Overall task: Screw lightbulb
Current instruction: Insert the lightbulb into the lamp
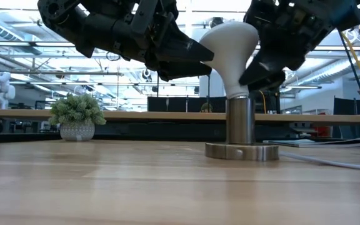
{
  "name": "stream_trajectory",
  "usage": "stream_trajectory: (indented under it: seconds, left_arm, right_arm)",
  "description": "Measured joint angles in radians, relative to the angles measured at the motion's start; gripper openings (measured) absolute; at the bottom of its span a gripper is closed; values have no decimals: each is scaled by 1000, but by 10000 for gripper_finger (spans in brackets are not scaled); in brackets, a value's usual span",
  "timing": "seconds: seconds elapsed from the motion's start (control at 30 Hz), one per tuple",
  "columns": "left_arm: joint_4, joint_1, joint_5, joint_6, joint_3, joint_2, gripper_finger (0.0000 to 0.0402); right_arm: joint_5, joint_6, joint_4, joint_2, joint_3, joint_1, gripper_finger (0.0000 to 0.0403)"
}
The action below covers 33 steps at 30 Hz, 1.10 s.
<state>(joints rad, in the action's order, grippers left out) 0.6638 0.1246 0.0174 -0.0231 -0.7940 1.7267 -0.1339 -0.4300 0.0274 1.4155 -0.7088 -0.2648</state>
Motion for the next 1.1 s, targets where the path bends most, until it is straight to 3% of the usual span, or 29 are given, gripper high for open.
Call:
stream_trajectory:
  seconds: [0.8, 1.1]
  left_arm:
    - [-39, 26, 0, 32, -29, 0, 282]
    - [-35, 39, -3, 29, -29, 0, 282]
  right_arm:
    - [-51, 83, -75, 0, 0, -39, 167]
    - [-49, 29, -147, 0, 0, -68, 162]
